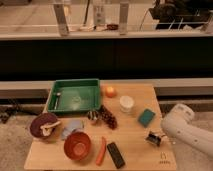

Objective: Wipe table surface with brush

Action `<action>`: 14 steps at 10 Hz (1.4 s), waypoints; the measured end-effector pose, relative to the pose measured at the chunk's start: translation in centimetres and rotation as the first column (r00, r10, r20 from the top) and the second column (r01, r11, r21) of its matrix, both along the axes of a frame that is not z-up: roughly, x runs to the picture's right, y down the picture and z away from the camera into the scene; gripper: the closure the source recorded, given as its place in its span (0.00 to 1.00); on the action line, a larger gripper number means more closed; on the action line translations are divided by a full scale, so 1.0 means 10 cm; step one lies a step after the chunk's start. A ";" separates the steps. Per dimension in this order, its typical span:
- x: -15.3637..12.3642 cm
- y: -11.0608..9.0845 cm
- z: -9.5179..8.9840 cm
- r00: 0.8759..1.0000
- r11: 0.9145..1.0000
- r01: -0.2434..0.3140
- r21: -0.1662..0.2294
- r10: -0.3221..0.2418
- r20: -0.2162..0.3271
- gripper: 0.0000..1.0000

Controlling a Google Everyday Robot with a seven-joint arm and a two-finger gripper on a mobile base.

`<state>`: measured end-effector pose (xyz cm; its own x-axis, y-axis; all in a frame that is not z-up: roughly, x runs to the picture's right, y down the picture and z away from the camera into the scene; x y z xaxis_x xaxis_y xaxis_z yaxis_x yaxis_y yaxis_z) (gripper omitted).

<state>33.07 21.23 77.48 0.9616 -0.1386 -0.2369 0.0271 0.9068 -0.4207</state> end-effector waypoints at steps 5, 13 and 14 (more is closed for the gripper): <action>-0.70 -0.04 0.29 0.984 0.994 0.107 -0.036 -0.101 0.149 1.00; -0.60 0.97 -0.28 0.981 0.980 0.170 -0.107 -0.158 0.112 1.00; -0.49 0.98 -0.36 0.984 0.982 0.160 -0.099 -0.151 0.093 1.00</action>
<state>28.14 30.98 73.92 0.9424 -0.3076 -0.1315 0.2036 0.8394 -0.5040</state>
